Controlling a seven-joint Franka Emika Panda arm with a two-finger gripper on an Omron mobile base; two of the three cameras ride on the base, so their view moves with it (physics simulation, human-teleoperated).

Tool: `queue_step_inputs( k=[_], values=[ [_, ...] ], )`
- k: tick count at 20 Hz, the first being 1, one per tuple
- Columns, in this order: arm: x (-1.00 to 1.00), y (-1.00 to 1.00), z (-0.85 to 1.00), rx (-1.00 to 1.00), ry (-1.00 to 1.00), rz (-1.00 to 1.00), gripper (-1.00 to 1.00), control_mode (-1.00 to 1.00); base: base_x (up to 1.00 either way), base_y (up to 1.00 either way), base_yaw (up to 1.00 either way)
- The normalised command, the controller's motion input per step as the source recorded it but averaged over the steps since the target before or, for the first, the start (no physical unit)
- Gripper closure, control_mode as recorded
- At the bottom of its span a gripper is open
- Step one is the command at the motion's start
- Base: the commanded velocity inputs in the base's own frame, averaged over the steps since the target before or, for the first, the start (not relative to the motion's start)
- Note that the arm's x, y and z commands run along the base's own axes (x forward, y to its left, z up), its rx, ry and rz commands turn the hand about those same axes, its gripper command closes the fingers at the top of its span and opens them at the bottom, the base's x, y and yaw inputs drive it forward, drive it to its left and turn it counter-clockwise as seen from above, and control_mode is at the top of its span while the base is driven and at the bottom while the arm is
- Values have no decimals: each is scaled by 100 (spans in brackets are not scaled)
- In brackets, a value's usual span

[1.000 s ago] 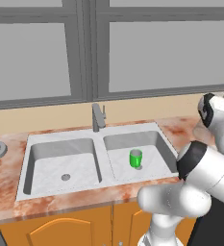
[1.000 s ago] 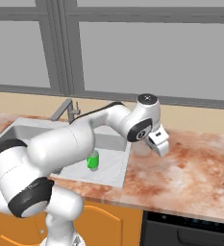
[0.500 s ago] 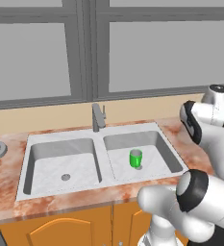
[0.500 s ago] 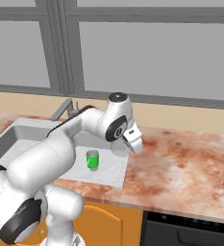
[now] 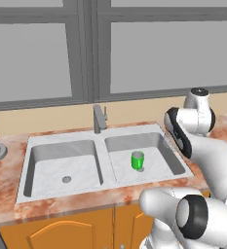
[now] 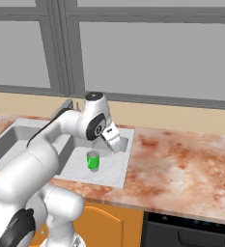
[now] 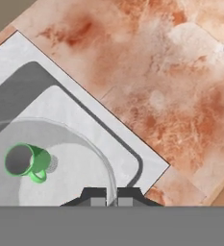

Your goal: Move any existing items from the left basin to the right basin for drying. Then move the glass cup from the counter to the left basin of the sink for washing.

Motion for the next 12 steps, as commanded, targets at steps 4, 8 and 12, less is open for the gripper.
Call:
queue_step_inputs(
  k=[4,8,12],
  values=[
    [0,69,0,0,4,4,100,-100,0,0,0],
    [0,55,-3,0,2,4,100,-100,0,0,0],
    [0,30,0,0,1,11,100,-100,0,0,0]
  ],
)
